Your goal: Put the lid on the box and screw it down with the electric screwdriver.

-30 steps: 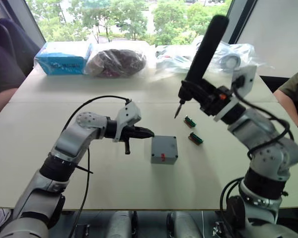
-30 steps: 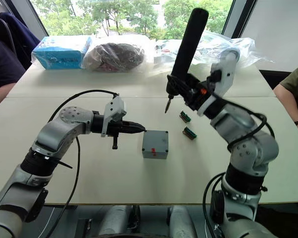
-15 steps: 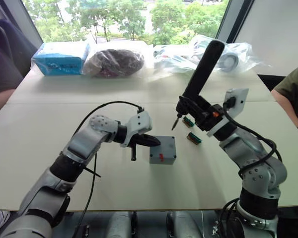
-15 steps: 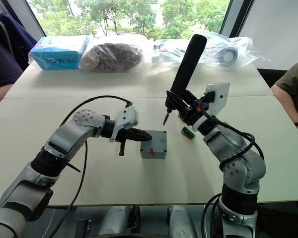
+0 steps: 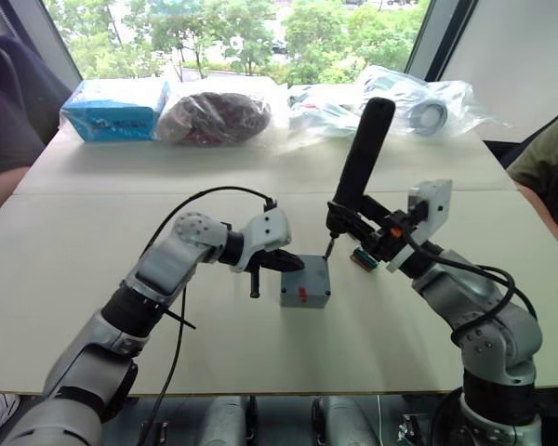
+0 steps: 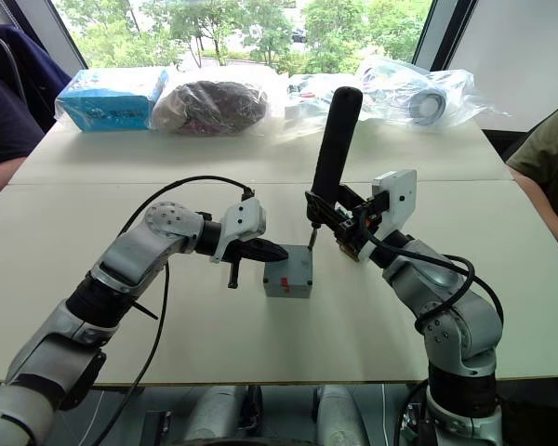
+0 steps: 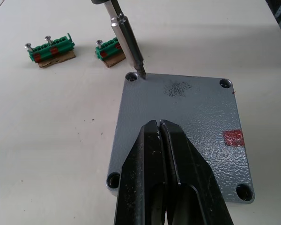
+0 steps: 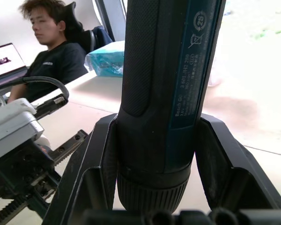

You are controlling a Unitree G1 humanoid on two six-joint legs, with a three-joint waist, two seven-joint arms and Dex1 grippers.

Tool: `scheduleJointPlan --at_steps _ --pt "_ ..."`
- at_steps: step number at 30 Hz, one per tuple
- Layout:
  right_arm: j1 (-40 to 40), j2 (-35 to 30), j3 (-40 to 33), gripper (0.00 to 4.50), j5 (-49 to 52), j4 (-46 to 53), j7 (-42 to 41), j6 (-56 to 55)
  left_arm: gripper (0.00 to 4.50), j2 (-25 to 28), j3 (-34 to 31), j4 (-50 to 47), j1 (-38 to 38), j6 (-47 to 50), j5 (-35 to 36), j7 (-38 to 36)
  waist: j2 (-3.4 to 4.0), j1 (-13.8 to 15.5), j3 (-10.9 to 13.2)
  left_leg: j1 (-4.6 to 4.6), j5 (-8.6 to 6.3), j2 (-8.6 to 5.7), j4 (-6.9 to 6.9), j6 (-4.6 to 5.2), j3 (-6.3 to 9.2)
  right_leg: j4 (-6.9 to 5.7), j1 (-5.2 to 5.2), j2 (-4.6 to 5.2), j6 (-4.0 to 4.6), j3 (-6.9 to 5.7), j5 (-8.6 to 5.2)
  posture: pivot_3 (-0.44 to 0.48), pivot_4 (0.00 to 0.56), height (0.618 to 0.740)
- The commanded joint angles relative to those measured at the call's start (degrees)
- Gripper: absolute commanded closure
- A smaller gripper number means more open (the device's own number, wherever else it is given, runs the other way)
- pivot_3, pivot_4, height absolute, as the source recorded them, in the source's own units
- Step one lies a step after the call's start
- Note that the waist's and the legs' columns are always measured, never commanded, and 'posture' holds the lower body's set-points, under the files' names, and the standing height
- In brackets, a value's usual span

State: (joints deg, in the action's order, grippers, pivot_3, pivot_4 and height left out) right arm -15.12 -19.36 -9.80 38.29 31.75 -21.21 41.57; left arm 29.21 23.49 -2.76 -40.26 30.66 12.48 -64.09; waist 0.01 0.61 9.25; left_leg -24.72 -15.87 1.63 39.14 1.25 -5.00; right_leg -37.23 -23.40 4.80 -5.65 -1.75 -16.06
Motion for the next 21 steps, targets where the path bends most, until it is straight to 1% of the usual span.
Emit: scheduleJointPlan --at_steps 1,5,9,15,21 --pt "-0.46 0.0 0.45 2.69 -1.66 0.9 0.53 -3.34 4.5 0.24 0.16 -0.45 0.62 0.22 -0.68 -0.23 0.0 0.0 0.0 0.0 0.0 0.0 0.0 0.0 0.0 0.0 0.0 0.0 0.0 0.0 0.0 0.0 0.15 0.74" --pt "-0.59 0.65 1.08 2.69 -2.21 0.17 0.98 -4.55 4.5 0.24 0.2 -0.66 0.87 0.32 -0.61 -0.23 0.0 0.01 0.0 0.01 0.0 0.0 0.0 0.0 0.0 0.0 0.01 0.0 0.0 0.0 0.0 0.0 0.15 0.74" --pt "-0.45 1.92 1.07 2.69 1.21 0.92 0.99 -3.18 4.5 0.58 0.21 -0.81 1.23 0.32 -0.63 -0.45 0.0 -0.01 0.0 0.01 0.0 0.0 0.0 0.0 0.0 0.0 0.01 0.0 0.0 0.0 0.0 0.0 0.15 0.74" --pt "-0.11 1.49 0.8 2.69 1.36 1.35 0.95 -3.29 4.5 0.68 0.32 -1.52 1.59 0.61 -0.67 -0.36 0.0 -0.04 0.0 0.01 0.0 0.02 0.0 0.0 0.0 0.0 0.01 -0.01 0.0 0.0 0.0 0.0 0.15 0.74" --pt "-2.02 1.02 -1.95 2.69 3.37 1.49 1.24 -3.65 4.5 0.78 0.41 -1.79 1.91 0.56 -0.67 -0.72 -0.01 -0.02 0.0 0.01 0.0 0.02 0.0 0.0 0.0 0.0 0.01 -0.02 0.0 0.0 0.0 0.0 0.15 0.74"
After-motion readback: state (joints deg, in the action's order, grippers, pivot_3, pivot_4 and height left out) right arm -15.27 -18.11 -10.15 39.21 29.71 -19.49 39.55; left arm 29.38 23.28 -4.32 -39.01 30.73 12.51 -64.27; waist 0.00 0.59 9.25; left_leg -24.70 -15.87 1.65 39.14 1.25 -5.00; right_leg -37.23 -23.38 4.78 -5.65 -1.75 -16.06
